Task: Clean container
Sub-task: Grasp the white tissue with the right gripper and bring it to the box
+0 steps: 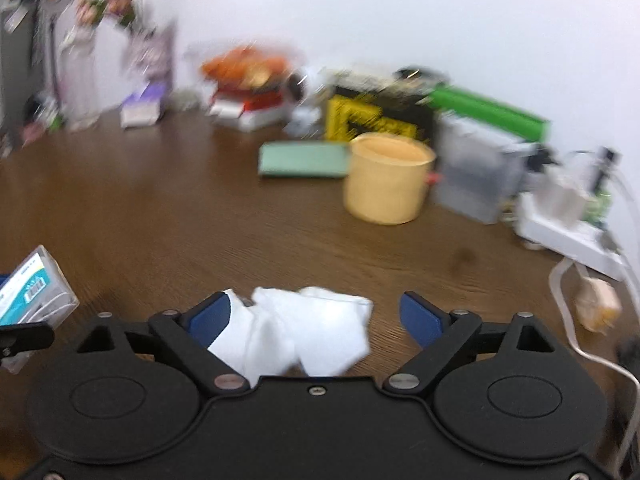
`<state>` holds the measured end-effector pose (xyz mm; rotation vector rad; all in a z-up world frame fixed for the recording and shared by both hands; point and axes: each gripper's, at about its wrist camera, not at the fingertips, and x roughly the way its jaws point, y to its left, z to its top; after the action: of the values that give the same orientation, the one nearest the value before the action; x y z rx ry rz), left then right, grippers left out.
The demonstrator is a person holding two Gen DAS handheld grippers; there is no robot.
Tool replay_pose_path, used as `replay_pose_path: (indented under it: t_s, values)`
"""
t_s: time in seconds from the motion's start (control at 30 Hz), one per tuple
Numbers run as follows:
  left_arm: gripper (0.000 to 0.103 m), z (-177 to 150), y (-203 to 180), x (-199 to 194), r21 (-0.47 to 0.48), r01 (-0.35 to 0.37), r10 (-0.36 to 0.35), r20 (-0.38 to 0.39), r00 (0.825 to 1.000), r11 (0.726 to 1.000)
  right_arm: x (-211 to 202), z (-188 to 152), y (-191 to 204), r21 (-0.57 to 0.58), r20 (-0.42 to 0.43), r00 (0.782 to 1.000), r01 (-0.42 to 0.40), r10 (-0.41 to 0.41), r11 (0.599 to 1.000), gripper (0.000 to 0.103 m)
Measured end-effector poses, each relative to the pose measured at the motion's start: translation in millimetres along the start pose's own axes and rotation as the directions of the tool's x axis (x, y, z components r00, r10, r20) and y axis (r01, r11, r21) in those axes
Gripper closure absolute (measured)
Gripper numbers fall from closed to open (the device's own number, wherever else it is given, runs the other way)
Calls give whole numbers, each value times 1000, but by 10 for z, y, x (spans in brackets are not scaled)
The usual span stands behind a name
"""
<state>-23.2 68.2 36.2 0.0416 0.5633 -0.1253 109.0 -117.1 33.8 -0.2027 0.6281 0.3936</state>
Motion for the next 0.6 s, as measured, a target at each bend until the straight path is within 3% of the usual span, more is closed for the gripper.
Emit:
replay_pose_path:
  t_s: [0.23,0.4,0.43,0.47,0.6]
  values:
    - [47,-4,-152,162,117,99,-97,-28,995,988,334,-12,-118,42,-105,985,-132,136,990,25]
    - [47,-15,-250,262,148,140,-136,-39,990,979,338,-105,-155,33,-114,982,-148,151,988,38]
    - [47,-17,-268,289,152,146,-141,-44,989,978,337,-105,-159,29,-110,983,-143,145,989,54]
    - [47,-13,-287,321,154,150,-144,-49,988,977,324,-100,-176,35,-109,984,-139,142,990,90]
    - [47,-22,-404,466,185,188,-177,-72,982,965,182,-93,-255,61,-77,990,-115,119,992,91]
